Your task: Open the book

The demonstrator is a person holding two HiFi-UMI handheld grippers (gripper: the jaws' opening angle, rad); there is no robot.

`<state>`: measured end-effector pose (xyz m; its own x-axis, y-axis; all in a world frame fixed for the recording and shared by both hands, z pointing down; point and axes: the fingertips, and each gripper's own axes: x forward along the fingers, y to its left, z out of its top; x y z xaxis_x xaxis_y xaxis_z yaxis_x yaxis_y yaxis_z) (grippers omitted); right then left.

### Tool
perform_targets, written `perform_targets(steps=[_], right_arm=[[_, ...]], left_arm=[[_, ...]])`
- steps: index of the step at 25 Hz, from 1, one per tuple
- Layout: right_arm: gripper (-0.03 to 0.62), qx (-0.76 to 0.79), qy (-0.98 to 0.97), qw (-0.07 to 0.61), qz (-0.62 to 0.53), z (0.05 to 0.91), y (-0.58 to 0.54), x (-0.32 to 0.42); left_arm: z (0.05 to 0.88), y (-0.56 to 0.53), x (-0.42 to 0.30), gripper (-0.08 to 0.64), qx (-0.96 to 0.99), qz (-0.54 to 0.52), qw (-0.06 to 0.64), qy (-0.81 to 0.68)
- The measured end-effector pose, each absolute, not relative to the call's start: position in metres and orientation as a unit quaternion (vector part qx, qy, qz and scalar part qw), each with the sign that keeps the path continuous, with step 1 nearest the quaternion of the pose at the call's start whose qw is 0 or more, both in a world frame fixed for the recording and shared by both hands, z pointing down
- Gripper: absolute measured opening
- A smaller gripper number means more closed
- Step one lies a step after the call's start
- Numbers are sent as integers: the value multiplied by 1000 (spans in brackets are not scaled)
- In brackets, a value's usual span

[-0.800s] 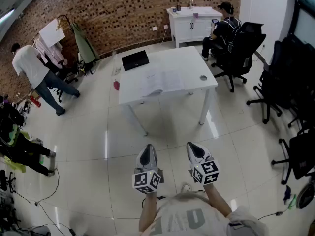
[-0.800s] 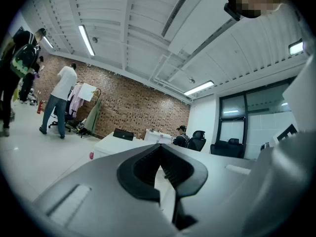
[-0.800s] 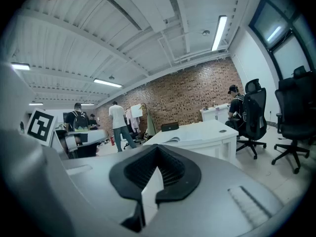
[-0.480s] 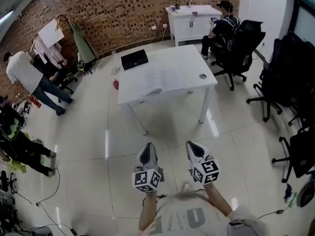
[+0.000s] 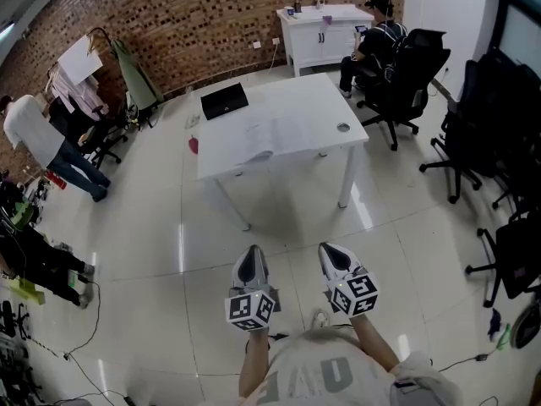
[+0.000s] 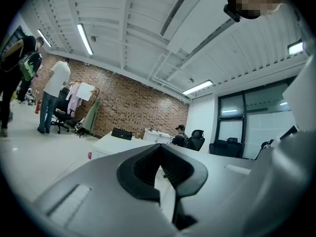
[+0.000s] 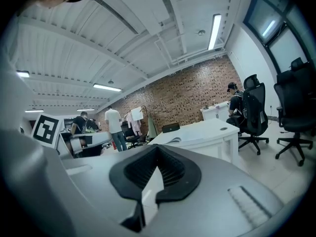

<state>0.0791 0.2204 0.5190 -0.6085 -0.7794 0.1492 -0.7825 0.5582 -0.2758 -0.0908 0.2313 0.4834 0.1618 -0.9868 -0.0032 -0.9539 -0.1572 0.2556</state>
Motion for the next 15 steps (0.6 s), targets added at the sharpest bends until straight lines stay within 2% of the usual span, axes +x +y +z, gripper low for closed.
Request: perform_targets(steps=[15], right_arm=[[5,466,-859,21,211,567,205,121]], left_arm=[[511,203,-53,17,770,-71,113,-624]])
